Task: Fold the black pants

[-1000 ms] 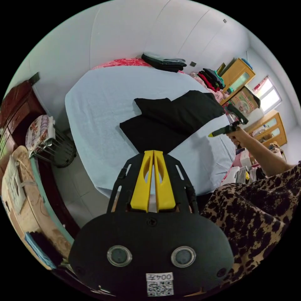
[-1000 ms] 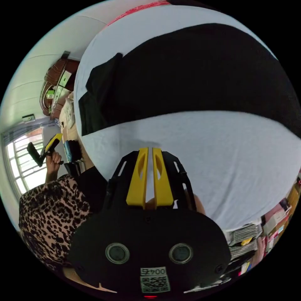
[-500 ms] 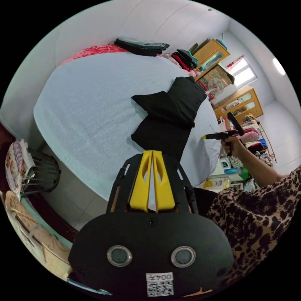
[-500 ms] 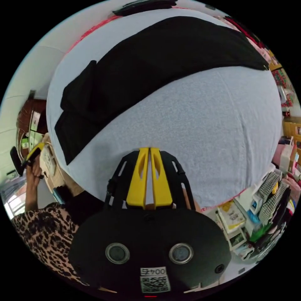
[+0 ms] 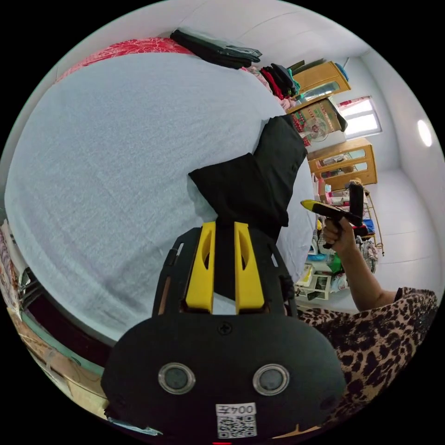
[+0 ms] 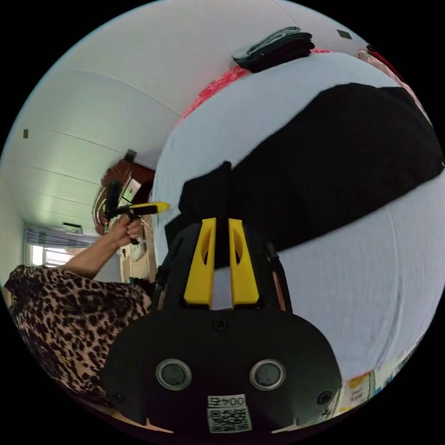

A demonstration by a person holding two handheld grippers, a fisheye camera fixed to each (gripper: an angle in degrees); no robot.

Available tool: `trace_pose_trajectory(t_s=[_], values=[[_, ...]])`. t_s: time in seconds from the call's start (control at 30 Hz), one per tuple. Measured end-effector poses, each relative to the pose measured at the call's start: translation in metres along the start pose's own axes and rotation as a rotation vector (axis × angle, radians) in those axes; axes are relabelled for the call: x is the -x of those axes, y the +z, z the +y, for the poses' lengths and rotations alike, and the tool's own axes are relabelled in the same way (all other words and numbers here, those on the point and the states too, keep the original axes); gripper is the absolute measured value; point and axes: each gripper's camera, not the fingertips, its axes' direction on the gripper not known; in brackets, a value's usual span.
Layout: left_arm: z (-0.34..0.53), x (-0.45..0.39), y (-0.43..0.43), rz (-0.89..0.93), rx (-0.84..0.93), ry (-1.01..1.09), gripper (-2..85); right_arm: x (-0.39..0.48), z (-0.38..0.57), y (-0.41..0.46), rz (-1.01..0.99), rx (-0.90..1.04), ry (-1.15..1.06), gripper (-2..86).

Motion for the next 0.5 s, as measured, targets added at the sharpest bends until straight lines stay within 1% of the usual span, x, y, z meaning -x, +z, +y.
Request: trace_pose_trajectory(t_s=[0.07, 0.23, 0.27, 0.37, 0.4, 0.47, 0.5], values=[[-0.019, 0.012, 0.004, 0.034, 0.002, -0.017, 7.3, -0.005, -0.012, 0.011, -0.044, 0.014, -0.013, 9.9], [-0.067, 0.041, 0.020, 0.115, 0.050, -0.018, 7.3, -0.022, -0.029, 0.046, -0.024, 0.065, 0.004, 11.4], [-0.071, 0.044, 0.021, 0.121, 0.056, -0.013, 7.2, -0.025, -0.029, 0.057, -0.001, 0.099, 0.012, 11.3], [-0.092, 0.060, 0.029, 0.153, 0.081, 0.008, 5.3, -0.033, -0.018, 0.089, 0.052, 0.225, 0.039, 8.7], [-0.099, 0.066, 0.031, 0.168, 0.088, 0.017, 3.9, -0.034, -0.009, 0.097, 0.112, 0.245, 0.059, 6.6], [-0.109, 0.070, 0.027, 0.198, 0.070, 0.060, 1.8, -0.029, 0.009, 0.094, 0.148, 0.197, 0.054, 5.2], [-0.116, 0.068, 0.019, 0.218, 0.050, 0.108, 1.1, -0.023, 0.025, 0.084, 0.104, 0.137, 0.045, 4.9]])
